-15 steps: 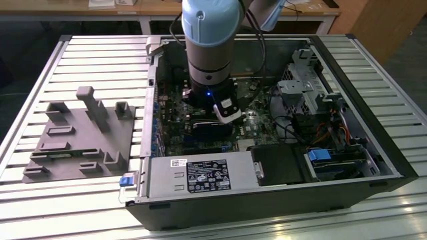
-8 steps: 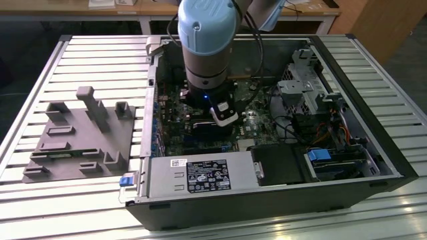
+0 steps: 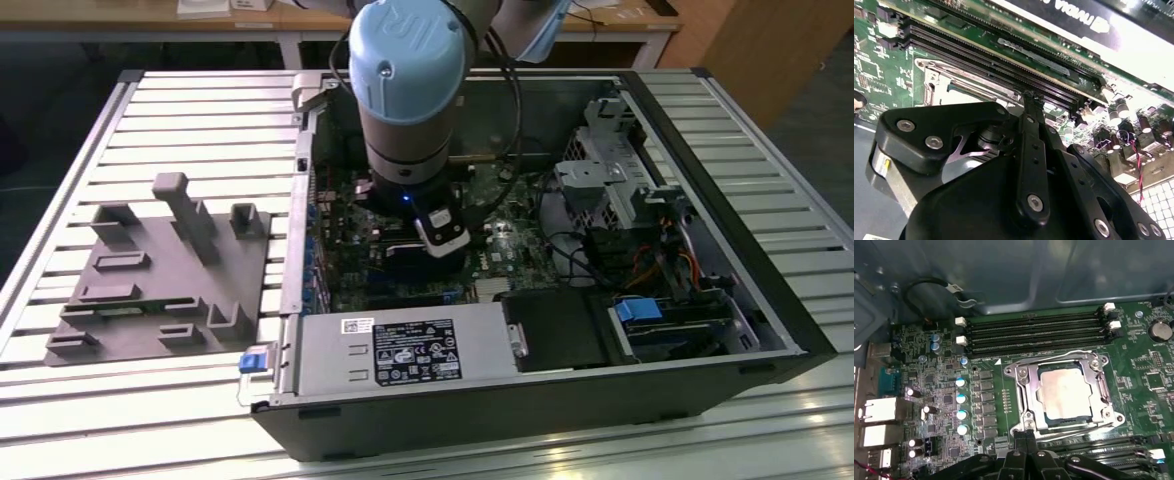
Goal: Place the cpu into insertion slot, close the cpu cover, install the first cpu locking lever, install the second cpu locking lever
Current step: 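Install the second cpu locking lever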
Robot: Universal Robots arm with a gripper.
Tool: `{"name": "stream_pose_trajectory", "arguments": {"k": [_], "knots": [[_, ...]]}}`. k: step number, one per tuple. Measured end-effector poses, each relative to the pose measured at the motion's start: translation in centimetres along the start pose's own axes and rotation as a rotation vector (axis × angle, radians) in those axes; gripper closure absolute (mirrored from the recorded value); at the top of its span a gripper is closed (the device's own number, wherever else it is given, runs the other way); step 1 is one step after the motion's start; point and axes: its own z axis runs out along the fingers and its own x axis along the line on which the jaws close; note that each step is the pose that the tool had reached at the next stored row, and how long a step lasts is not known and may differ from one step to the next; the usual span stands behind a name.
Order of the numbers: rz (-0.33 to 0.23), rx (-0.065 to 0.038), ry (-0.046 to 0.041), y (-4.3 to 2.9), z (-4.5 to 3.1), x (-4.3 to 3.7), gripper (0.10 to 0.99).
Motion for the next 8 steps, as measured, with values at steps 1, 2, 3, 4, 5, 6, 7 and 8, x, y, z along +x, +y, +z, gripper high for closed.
{"name": "stream_pose_trajectory", "arguments": {"k": [1,2,3,4,5,6,7,8], "knots": [[0.000,-0.003,0.0004,-0.03,0.06,0.02,0.984],[0.000,-0.007,0.0010,-0.05,0.12,0.04,0.984],[0.001,-0.010,0.0012,-0.07,0.17,0.07,0.984],[0.001,-0.012,0.0014,-0.09,0.23,0.09,0.984],[0.001,-0.013,0.0017,-0.11,0.28,0.11,0.984],[0.001,-0.015,0.0019,-0.12,0.31,0.13,0.984],[0.001,-0.016,0.0020,-0.14,0.34,0.15,0.984],[0.001,-0.016,0.0020,-0.15,0.37,0.18,0.984]]}}
